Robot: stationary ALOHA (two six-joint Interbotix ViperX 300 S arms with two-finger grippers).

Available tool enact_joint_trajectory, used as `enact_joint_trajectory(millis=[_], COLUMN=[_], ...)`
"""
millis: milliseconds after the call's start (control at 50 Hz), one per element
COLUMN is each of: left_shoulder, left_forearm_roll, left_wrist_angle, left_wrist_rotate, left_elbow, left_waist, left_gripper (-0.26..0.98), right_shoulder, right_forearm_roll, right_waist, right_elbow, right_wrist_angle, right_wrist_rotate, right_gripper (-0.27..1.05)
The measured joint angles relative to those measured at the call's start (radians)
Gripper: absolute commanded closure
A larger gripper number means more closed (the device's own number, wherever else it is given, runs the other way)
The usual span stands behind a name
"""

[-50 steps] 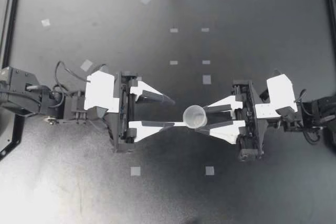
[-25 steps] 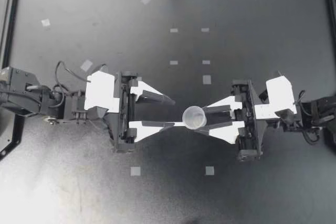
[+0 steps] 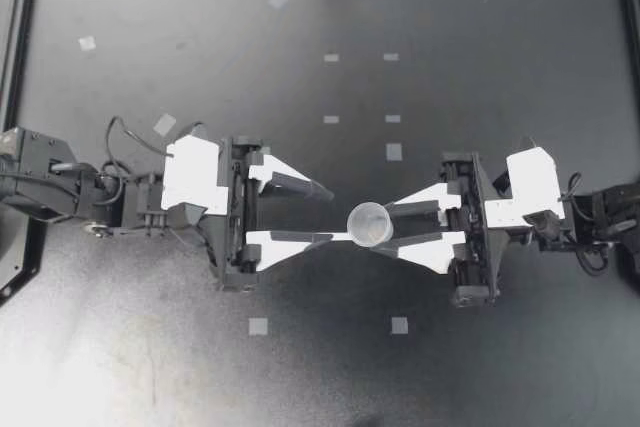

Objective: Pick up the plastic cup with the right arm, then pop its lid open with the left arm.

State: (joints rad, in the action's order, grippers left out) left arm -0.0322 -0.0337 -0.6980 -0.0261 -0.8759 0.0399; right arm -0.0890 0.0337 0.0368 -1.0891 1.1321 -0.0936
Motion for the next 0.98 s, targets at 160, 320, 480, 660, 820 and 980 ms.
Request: enact_joint_trajectory(millis=[160, 320, 480, 660, 820, 980], left_shoulder=[-0.002, -0.002, -0.002, -0.002, -0.002, -0.002], left_forearm_roll=[0.0, 0.0, -0.002, 0.0, 0.0, 0.0], left_wrist_angle=[0.0, 0.0, 0.0, 0.0, 0.0, 0.0], left_wrist_rotate=[0.006, 0.005, 0.005, 0.005, 0.005, 0.006], left_elbow=[0.002, 0.0, 0.0, 0.0, 0.0, 0.0], left_waist=[-0.002, -0.002, -0.002, -0.002, 0.0, 0.0], left_gripper=[0.13, 0.13, 0.13, 0.13, 0.13, 0.13], right_shoulder=[0.0, 0.0, 0.005, 0.003, 0.005, 0.003], right_forearm_roll=[-0.002, 0.0, -0.002, 0.0, 0.0, 0.0], right_waist=[0.0, 0.0, 0.002, 0.0, 0.0, 0.0], right_elbow=[0.0, -0.005, -0.005, -0.006, -0.006, -0.006], right_wrist_angle=[-0.005, -0.025, -0.04, -0.043, -0.043, -0.043], right_wrist_rotate=[-0.002, 0.002, 0.002, 0.002, 0.002, 0.002], right_gripper=[0.54, 0.54, 0.54, 0.54, 0.54, 0.54])
